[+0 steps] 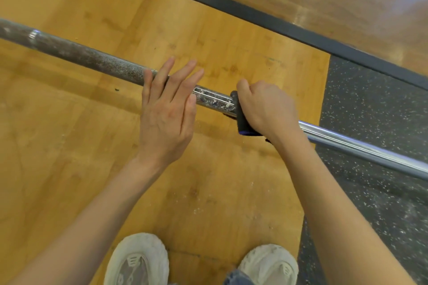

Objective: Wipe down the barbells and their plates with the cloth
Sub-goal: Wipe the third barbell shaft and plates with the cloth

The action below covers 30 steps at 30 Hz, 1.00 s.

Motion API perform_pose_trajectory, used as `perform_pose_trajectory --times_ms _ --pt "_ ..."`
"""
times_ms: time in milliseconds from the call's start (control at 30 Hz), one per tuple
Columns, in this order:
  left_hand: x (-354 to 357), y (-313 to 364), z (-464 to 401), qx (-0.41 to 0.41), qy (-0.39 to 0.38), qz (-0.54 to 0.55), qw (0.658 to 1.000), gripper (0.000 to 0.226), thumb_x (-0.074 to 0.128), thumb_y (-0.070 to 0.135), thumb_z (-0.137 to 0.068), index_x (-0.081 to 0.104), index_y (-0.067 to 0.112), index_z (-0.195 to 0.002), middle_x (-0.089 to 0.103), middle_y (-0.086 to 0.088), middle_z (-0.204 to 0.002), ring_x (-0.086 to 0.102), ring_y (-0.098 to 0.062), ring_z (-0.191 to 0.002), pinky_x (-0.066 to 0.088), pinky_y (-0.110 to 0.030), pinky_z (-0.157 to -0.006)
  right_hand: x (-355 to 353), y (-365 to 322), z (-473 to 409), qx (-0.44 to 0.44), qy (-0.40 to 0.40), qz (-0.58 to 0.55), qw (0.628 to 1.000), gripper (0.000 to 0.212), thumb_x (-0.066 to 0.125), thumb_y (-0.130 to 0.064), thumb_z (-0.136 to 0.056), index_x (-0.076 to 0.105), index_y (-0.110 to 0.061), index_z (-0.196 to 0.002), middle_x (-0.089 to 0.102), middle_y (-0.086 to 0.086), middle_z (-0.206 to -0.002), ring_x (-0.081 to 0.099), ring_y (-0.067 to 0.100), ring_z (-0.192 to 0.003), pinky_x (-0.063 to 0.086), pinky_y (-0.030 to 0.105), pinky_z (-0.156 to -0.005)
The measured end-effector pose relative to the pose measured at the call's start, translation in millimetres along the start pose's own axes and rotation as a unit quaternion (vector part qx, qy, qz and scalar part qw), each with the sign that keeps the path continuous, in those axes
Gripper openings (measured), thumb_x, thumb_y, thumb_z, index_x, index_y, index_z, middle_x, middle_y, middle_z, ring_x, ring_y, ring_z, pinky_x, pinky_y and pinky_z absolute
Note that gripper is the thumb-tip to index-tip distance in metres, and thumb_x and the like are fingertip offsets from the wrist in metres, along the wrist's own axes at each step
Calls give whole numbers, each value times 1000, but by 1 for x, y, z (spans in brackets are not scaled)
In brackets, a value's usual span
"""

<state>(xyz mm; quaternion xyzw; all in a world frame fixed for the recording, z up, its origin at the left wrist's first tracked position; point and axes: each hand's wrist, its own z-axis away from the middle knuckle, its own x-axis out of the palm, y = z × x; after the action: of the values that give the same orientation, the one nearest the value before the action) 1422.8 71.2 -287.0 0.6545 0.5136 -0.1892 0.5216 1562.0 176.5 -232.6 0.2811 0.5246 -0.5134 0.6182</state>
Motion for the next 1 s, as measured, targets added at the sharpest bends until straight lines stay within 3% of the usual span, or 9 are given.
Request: perform_pose_trajectory --times_ms 67,133,233,367,433,500,600,800,1000 --pt "-2 -2 1 4 -8 0 1000 44 32 18 -106 51 16 -145 46 3 -153 25 -22 -151 3 -41 -126 24 8 28 -73 178 20 981 34 33 -25 -108 55 -15 -84 52 0 -70 48 26 -64 39 37 -63" --pt "-4 -2 1 6 -12 -6 1000 44 32 18 -106 50 16 -146 46 3 -153 25 -21 -151 2 -38 -125 51 16 62 -74 269 0 960 32 37 -28 -109 64 -13 -111 62 4 -97 54 26 -90 44 42 -89" --pt "-6 -1 2 5 -19 -16 1000 45 31 19 -106 50 17 -147 46 3 -153 26 -22 -151 2 -36 -125 44 16 47 -78 264 3 961 42 33 -38 -108 65 -14 -94 63 6 -85 52 26 -78 42 40 -76" --pt "-6 0 3 -4 -14 -16 1000 47 27 22 -106 48 15 -148 42 1 -156 23 -22 -152 3 -38 -126 11 15 17 -37 55 -20 998 58 21 -46 -108 48 -17 -66 48 0 -61 49 28 -62 36 37 -61" --pt "-7 -6 3 -26 6 -23 999 48 25 23 -107 43 14 -151 36 -1 -161 17 -22 -154 1 -39 -126 17 33 33 -83 145 -19 986 53 22 -40 -111 57 -20 -76 52 -4 -65 54 26 -66 39 37 -67" --pt "-8 -12 4 -52 24 -26 998 50 23 24 -107 39 13 -153 32 -3 -163 14 -23 -155 -2 -38 -125 34 50 58 -100 268 -14 958 44 27 -34 -112 68 -19 -111 66 -1 -93 60 25 -89 42 39 -93" --pt "-5 -12 1 -66 31 -14 997 51 21 26 -107 40 12 -153 34 -2 -161 13 -24 -154 -4 -36 -125 64 48 67 -88 297 -20 951 44 38 -31 -110 48 -13 -148 57 7 -140 50 30 -129 23 49 -121" --pt "-12 -12 0 -66 -8 -36 997 50 21 27 -108 40 16 -153 36 3 -160 14 -21 -154 -2 -37 -125 77 14 51 -179 316 -10 932 45 45 -25 -109 43 -14 -152 50 6 -150 45 29 -139 23 48 -122" --pt "-25 -14 -3 -59 -59 -24 996 55 16 34 -107 38 17 -154 35 5 -160 11 -18 -155 -4 -36 -125 80 26 60 -111 337 1 935 53 52 -17 -105 36 -13 -156 39 4 -159 30 31 -148 7 53 -124"
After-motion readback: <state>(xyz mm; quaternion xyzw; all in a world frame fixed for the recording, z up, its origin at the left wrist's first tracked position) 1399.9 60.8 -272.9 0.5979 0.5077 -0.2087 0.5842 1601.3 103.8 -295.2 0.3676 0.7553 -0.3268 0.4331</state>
